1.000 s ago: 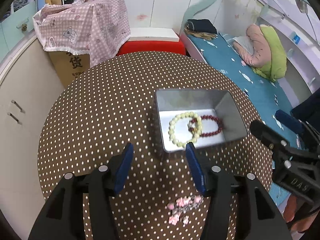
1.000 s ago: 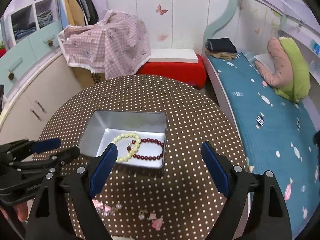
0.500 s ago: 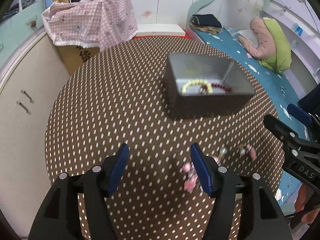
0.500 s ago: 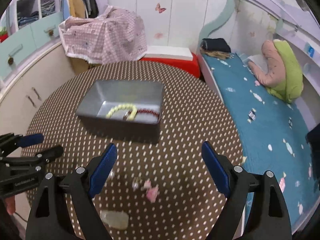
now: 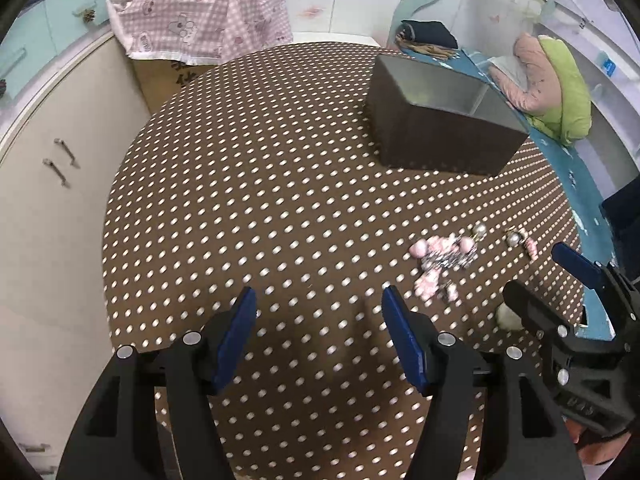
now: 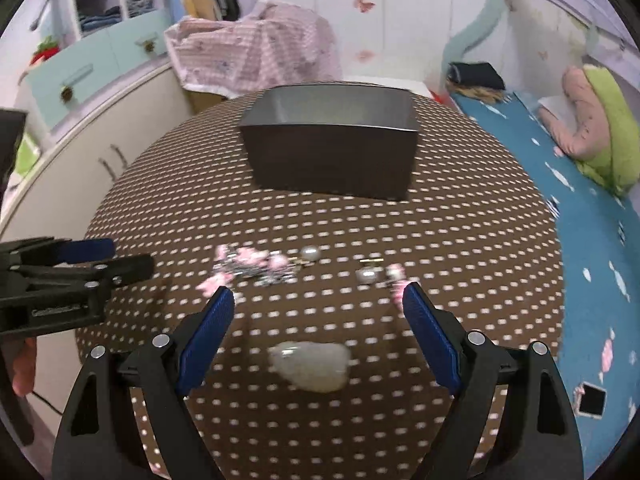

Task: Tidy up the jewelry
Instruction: 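Withdraw both tools from the tin back over the remaining jewelry, then grasp the pink bunny charm with the left tool while the right tool grasps a pink earring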

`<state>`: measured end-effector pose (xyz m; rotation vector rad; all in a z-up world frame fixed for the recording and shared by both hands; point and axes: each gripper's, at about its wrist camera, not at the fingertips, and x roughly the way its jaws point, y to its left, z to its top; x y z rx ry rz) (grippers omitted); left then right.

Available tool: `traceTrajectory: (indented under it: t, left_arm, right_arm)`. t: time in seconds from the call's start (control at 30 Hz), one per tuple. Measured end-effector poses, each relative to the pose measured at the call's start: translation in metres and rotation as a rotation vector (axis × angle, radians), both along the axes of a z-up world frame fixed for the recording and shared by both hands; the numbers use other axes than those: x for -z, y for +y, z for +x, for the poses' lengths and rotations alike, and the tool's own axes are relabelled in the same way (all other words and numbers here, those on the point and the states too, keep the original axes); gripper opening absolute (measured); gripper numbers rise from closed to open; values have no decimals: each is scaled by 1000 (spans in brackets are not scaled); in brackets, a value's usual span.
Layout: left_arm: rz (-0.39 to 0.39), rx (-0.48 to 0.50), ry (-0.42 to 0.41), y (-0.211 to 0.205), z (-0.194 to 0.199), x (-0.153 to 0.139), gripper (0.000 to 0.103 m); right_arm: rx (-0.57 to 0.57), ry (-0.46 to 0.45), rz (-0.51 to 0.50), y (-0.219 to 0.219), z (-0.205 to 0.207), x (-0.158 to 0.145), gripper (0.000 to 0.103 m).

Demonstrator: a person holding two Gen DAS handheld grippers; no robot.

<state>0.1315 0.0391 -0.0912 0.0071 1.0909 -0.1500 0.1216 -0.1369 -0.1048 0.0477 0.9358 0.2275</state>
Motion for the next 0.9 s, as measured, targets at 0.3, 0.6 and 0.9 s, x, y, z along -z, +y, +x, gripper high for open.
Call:
traceTrajectory:
  t: [0.3,0.6,0.9]
  left_arm:
    - [-26,-27,5,24,-22,6,64]
    - [-38,-58,5,35,-28,9,65]
    - [-49,-32,17,23,-23,11,65]
  right_arm:
    - [-48,-5,-24,32,-4,13,83]
    - [-52,20,-56,48,2,25,70]
    - [-129,-6,-50,58,-2,22,25]
